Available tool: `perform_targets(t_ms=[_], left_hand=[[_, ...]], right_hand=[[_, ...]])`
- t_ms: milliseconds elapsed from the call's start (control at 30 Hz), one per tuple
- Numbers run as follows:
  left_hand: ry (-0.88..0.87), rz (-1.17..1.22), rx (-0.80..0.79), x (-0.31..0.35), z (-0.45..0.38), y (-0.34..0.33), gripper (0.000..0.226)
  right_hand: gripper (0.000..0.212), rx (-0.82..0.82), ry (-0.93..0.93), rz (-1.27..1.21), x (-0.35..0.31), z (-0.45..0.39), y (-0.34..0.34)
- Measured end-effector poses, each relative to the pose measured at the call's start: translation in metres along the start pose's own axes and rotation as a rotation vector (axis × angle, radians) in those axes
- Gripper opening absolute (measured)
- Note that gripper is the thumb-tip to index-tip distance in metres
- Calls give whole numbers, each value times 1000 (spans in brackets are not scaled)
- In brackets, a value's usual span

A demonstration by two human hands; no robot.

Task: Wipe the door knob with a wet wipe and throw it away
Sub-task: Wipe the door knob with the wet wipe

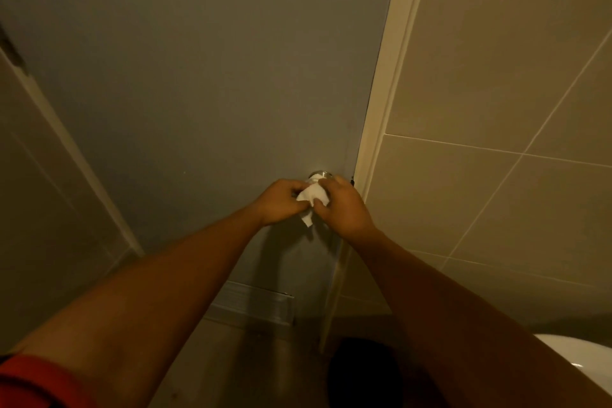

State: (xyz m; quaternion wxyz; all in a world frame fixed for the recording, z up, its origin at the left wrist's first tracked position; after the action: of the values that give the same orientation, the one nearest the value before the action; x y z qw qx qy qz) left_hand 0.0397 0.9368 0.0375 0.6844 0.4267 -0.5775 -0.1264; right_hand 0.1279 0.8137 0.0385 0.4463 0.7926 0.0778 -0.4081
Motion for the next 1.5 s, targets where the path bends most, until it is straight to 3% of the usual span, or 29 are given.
perform_targets(t_ms=[167, 267, 500, 733, 867, 1067, 1200, 1367, 1500], left_hand=[[-168, -163, 169, 8, 0, 2, 38], [-248, -242, 185, 7, -2, 1, 40], [21, 102, 103, -13, -5, -13, 42], [-80, 7, 220, 3, -3, -15, 40], [51, 25, 188, 2, -1, -13, 47], [158, -28, 271, 11, 5, -15, 29], [219, -45, 358, 9, 13, -16, 20], [183, -92, 221, 5, 27, -8, 20], [73, -159, 109, 7, 43, 2, 18]], right_hand=[[44, 149, -148, -195, 16, 15, -13], [39, 143, -143, -256, 15, 22, -17], [49, -41, -46, 53, 9, 2, -10], [51, 89, -167, -120, 16, 18, -21], [42, 73, -190, -120, 11, 15, -19], [32, -35, -278, 17, 9, 7, -9], [21, 77, -187, 68, 1, 19, -3], [21, -39, -293, 137, -3, 27, 1], [20, 33, -239, 93, -14, 46, 3]])
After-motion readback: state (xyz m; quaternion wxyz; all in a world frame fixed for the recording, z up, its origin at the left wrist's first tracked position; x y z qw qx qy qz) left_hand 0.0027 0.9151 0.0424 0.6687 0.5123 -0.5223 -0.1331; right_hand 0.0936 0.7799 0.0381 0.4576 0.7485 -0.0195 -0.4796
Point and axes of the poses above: each hand's wrist, its own z-axis away from the middle knuckle, its own y-axis out of the back of the hand, x = y × z, the point moved 3 cm from there along -z, towards the middle knuckle, and after that the axes turned 10 degrees about -z, right-handed, at the moved point
